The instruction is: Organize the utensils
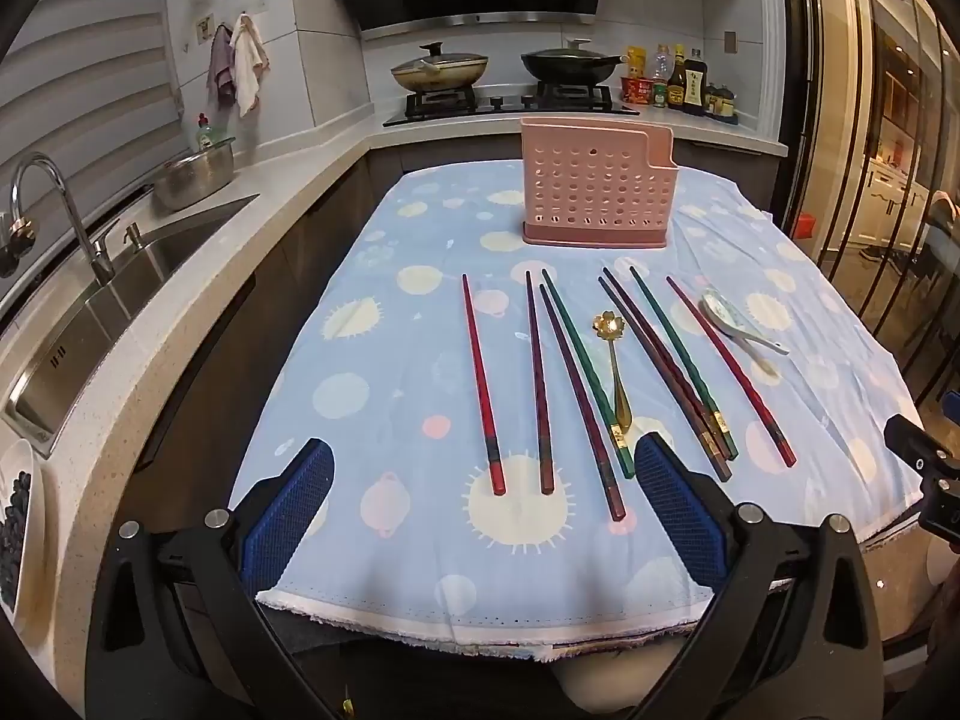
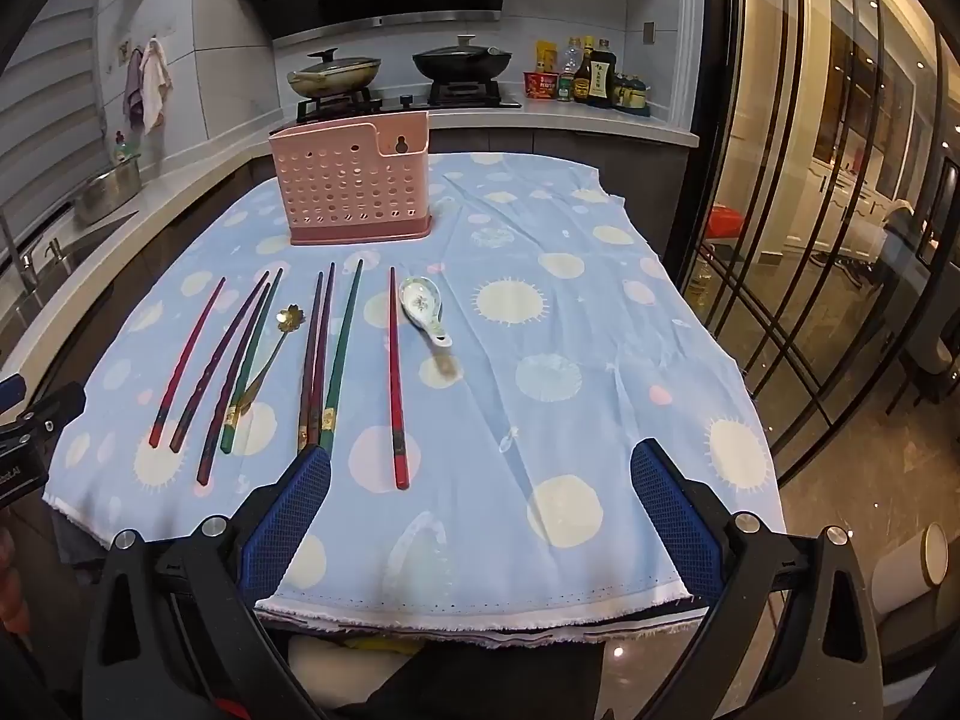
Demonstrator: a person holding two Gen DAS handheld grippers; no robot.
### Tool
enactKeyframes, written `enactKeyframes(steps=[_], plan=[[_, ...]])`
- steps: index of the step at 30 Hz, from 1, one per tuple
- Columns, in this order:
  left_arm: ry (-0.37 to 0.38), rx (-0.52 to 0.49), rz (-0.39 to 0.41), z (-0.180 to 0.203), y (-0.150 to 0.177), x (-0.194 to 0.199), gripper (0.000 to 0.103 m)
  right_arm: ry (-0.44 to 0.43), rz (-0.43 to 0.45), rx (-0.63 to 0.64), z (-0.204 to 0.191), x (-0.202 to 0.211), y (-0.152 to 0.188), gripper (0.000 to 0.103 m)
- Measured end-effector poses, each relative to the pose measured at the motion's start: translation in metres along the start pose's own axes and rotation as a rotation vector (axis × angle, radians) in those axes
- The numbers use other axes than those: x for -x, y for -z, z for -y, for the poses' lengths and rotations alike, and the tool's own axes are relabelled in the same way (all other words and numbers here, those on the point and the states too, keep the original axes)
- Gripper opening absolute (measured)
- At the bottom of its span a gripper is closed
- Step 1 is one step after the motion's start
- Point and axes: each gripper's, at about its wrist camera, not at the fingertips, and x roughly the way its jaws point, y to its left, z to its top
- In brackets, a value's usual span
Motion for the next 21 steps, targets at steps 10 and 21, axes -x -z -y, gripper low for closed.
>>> enactKeyframes(steps=[10,21], plan=[[-0.002,-0.002,-0.008,-0.007,0.005,-0.001,0.096,-0.004,0.001,-0.003,-0.001,0.001,-0.002,0.096],[-0.020,-0.014,-0.014,-0.001,0.004,-0.009,0.096,0.001,0.006,-0.003,-0.005,0.001,-0.005,0.096]])
